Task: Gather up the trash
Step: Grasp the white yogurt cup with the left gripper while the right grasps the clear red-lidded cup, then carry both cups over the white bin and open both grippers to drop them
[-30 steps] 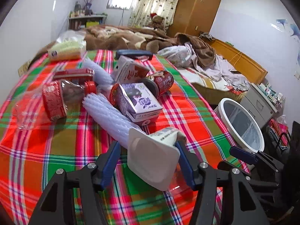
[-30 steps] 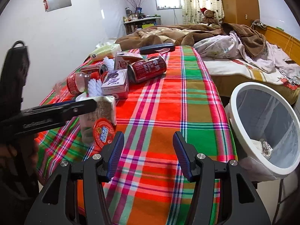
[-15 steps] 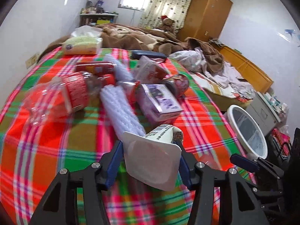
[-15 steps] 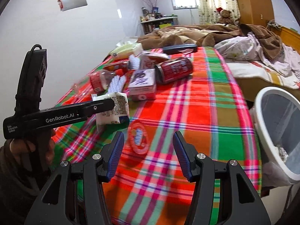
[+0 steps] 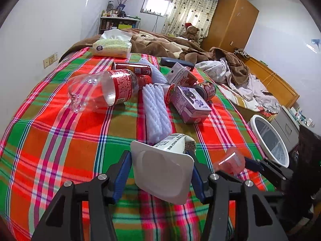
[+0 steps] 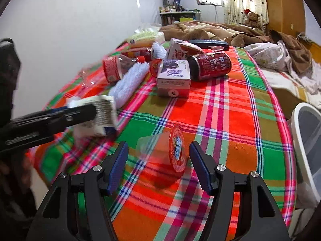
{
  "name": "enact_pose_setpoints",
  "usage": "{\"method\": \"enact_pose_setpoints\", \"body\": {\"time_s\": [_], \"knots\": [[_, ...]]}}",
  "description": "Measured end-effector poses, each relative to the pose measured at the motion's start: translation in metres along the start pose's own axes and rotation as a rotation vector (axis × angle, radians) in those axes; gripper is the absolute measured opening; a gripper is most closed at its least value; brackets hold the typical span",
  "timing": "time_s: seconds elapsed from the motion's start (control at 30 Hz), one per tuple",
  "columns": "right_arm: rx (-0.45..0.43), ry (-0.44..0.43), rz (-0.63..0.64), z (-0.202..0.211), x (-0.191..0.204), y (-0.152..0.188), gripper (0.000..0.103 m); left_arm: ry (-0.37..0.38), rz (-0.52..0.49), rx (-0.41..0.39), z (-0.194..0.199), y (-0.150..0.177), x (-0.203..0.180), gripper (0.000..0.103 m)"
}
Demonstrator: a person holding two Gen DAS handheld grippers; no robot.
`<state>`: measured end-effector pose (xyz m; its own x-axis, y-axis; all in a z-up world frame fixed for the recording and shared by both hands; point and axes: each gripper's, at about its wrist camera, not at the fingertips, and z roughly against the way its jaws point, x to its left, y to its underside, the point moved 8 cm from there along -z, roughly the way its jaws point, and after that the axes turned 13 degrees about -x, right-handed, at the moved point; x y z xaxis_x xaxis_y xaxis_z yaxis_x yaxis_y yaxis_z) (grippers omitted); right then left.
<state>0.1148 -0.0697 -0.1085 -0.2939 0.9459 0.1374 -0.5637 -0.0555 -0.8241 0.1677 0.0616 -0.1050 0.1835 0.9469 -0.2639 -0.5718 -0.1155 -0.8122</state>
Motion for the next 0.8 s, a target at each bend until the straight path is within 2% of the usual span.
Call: {"method": "enact_pose_setpoints", "body": {"time_s": [0.17, 0.3, 0.37, 0.47, 0.63, 0.7, 0.8], "knots": [[0.008, 0.033, 0.009, -0.002, -0.002, 0.003, 0.064, 0.022, -0.013, 0.001, 0.002, 0.002, -0.001, 0.055], [0.018, 0.039, -0.007, -0.005, -0.005, 0.006, 0.064, 0.026, -0.041, 0.028, -0.006, 0.007, -0.002, 0.063], [0.011, 0.047, -0.006, -0.003, -0.006, 0.006, 0.064, 0.047, -0.038, 0.044, -0.009, 0.01, -0.002, 0.064], [0.007, 0.064, -0.012, -0.003, -0.009, 0.006, 0.053, 0.031, -0.057, 0.061, -0.015, 0.014, -0.002, 0.064], [0.0, 0.055, -0.034, -0.004, -0.012, 0.004, 0.051, 0.041, -0.041, 0.063, -0.015, 0.018, -0.004, 0.063], [-0.006, 0.058, -0.037, -0.003, -0.013, 0.004, 0.051, 0.038, -0.04, 0.055, -0.015, 0.017, -0.005, 0.057], [-0.011, 0.058, -0.048, -0.001, -0.016, 0.004, 0.051, 0.03, -0.043, 0.055, -0.015, 0.017, -0.006, 0.057]]}}
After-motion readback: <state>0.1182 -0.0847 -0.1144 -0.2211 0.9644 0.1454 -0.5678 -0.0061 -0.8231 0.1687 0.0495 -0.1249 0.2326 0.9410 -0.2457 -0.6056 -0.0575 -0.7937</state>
